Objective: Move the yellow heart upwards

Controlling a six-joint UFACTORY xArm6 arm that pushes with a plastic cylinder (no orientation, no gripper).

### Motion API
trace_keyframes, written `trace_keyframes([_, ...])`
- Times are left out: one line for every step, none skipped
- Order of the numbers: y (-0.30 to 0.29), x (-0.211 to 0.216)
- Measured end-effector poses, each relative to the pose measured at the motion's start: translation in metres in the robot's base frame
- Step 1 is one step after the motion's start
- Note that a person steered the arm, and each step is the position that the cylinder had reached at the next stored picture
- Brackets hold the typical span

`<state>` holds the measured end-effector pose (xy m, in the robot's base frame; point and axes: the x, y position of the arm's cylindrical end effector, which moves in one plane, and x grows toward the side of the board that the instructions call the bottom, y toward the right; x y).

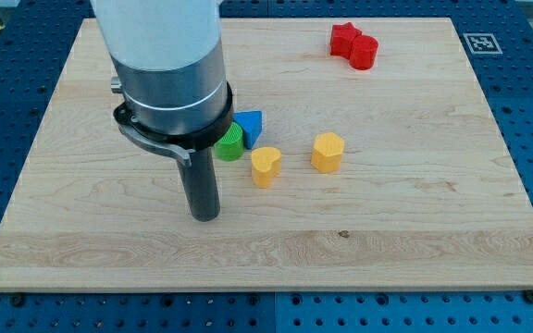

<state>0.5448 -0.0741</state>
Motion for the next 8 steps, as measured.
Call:
trace_keyframes([0.0,-0.009])
trace_keyframes([0.0,-0.014])
trace_keyframes([0.011,-0.014])
trace_keyframes([0.031,-0.016])
trace_keyframes([0.053,-0.02])
trace_keyframes([0.063,-0.044])
trace_keyframes([0.063,-0.078])
trace_keyframes([0.063,-0.099])
